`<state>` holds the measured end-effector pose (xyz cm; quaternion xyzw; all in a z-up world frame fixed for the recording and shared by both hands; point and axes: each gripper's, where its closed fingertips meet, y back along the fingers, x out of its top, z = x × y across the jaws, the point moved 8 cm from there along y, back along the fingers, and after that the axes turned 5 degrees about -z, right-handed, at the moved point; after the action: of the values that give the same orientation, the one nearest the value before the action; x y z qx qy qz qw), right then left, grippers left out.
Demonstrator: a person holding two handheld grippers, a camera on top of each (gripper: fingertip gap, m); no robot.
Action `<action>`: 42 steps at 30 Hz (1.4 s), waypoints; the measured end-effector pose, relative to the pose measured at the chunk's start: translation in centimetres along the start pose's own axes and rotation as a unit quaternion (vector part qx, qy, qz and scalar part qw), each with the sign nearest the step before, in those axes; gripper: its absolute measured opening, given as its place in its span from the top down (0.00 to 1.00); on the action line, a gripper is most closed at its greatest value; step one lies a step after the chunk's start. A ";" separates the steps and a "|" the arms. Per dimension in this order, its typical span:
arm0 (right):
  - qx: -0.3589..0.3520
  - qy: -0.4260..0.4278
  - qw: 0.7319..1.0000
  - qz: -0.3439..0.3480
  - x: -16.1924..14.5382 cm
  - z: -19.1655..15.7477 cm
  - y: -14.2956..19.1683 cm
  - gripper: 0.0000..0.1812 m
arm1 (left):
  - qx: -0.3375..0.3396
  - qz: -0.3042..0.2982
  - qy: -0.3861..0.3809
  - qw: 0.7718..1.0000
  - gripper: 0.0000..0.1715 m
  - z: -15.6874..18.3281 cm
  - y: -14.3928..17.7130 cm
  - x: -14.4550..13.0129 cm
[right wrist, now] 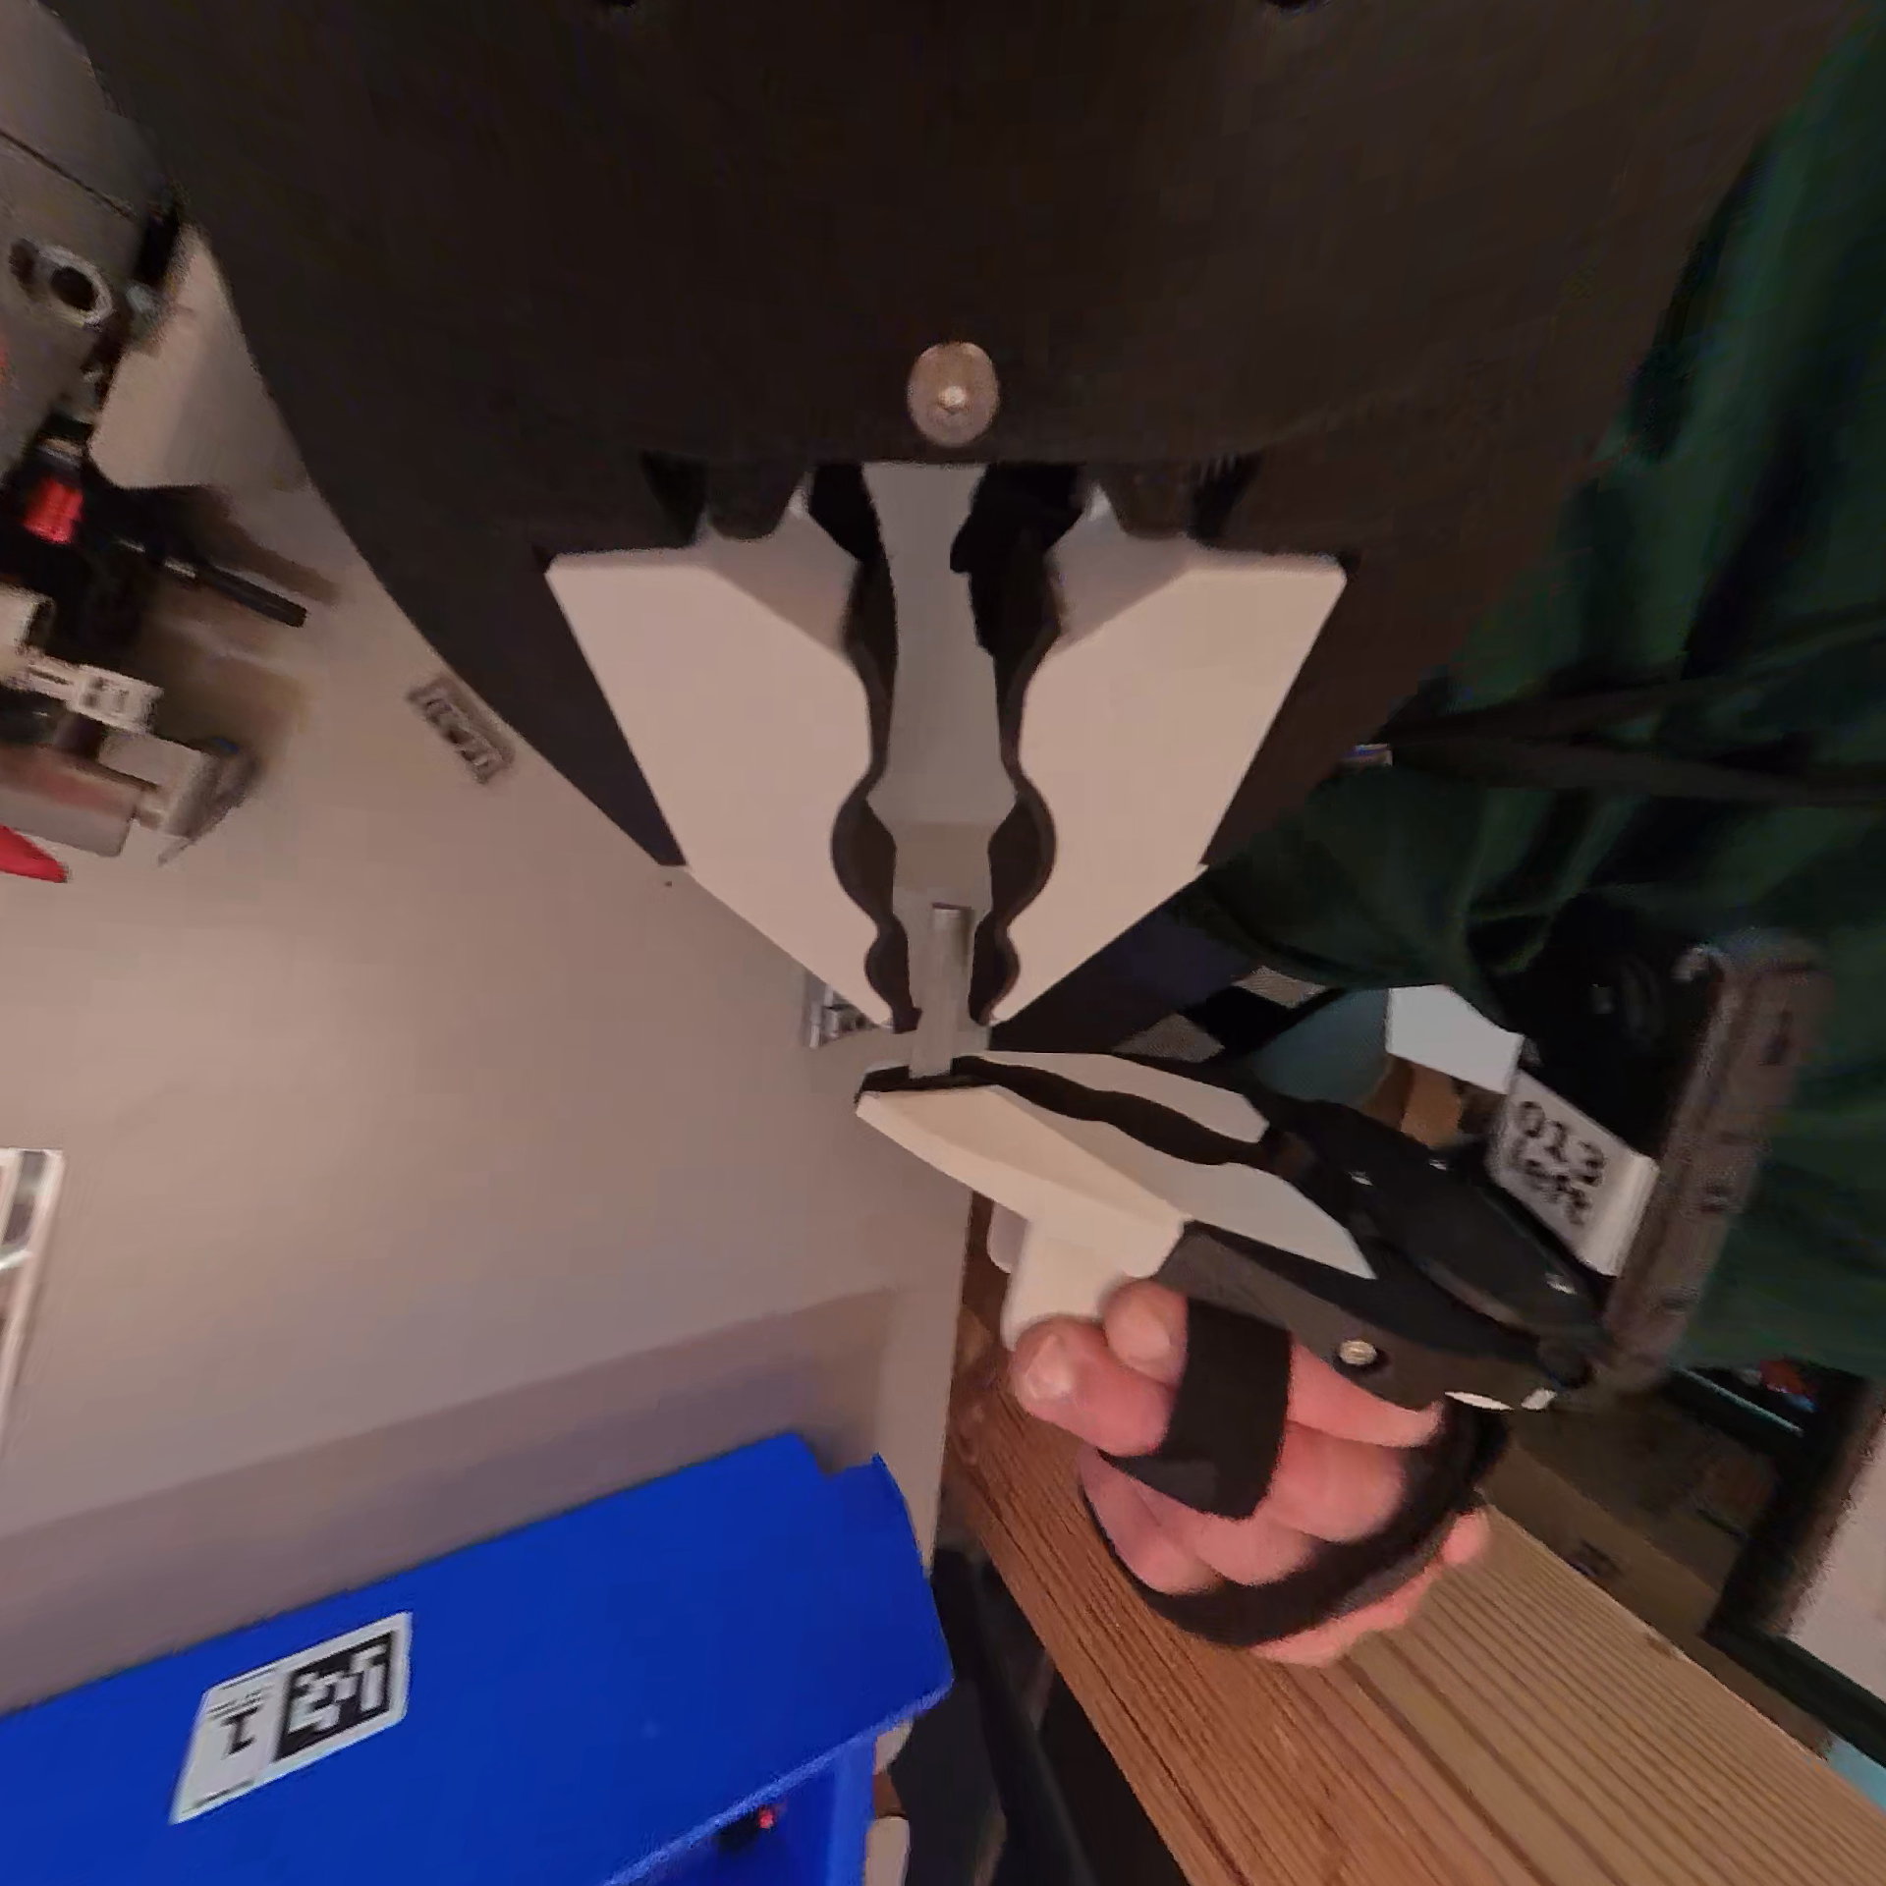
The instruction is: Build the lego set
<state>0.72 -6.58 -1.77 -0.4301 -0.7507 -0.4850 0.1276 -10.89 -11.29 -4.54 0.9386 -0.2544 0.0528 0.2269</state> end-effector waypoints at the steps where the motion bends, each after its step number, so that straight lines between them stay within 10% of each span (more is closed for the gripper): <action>1: -0.010 0.005 1.000 -0.006 0.1 0.1 -0.2 0.94 | 0.002 -0.003 -0.003 1.000 1.00 -0.1 0.0 -0.1; 16: -0.067 0.041 0.996 -0.049 0.4 0.7 -1.5 0.97 | -0.067 0.004 0.042 0.997 0.93 0.0 -0.6 -1.0; 22: -0.059 0.021 0.997 -0.043 -2.0 1.3 -1.9 0.97 | -0.278 0.053 0.250 0.926 0.86 0.5 -0.9 -3.6; 30: -0.039 0.006 0.999 -0.024 -3.4 1.4 -2.8 0.97 | -0.425 0.063 0.342 0.836 0.82 2.6 -2.8 -4.8; 42: -0.041 0.005 0.999 -0.032 -4.2 2.2 -3.1 0.97 | -0.413 0.074 0.360 0.833 0.85 3.9 -3.2 -4.6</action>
<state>1.28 -7.44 -7.33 -0.4079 -0.7430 -0.5215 0.0983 -13.35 -8.50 -10.24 0.6500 -0.2217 0.2939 0.6648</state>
